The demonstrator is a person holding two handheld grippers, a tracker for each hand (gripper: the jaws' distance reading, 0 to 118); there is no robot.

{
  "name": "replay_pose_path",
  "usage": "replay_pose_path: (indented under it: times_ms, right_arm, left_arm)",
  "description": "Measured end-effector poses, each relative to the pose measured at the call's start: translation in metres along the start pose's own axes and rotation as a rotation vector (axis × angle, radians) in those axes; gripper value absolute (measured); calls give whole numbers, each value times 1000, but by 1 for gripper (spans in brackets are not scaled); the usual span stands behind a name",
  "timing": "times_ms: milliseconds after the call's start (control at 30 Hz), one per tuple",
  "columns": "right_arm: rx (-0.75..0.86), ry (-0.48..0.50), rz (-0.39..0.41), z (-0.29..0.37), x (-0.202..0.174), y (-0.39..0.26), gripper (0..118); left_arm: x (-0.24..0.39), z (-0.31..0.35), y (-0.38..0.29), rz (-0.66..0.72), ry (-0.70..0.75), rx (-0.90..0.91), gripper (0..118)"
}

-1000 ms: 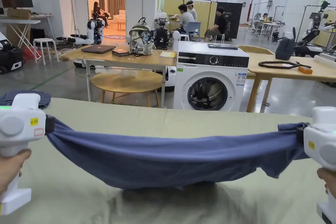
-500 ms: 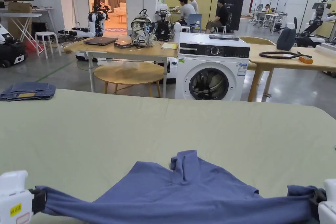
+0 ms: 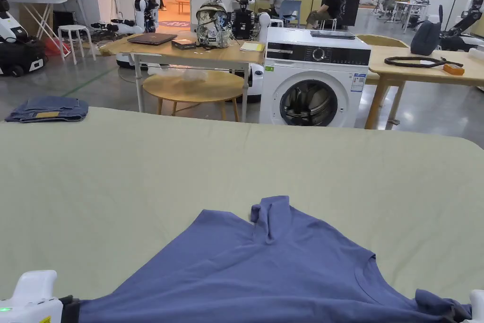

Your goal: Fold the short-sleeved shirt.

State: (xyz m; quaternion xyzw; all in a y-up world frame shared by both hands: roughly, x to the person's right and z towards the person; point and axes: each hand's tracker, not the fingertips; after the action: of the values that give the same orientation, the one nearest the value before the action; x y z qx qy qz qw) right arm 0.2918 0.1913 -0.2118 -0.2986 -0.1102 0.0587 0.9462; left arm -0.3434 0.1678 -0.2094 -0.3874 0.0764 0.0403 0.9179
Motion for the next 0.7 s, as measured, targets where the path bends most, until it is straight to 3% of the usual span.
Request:
replay_pose_path:
  times_ms: [67, 433, 533, 700]
  right_arm:
    - [26, -8, -22, 10, -7, 3, 84]
    - [277, 131, -120, 59, -87, 47, 82]
    - [339, 167, -132, 68, -109, 57, 79]
    - [395, 206, -87, 69, -140, 68, 73]
  left_arm:
    - [1, 0, 5, -8, 4, 26, 52]
    - [76, 33, 37, -42, -104, 305, 47]
    - [100, 47, 43, -65, -112, 398, 28]
    - [127, 65, 52, -92, -97, 504, 5]
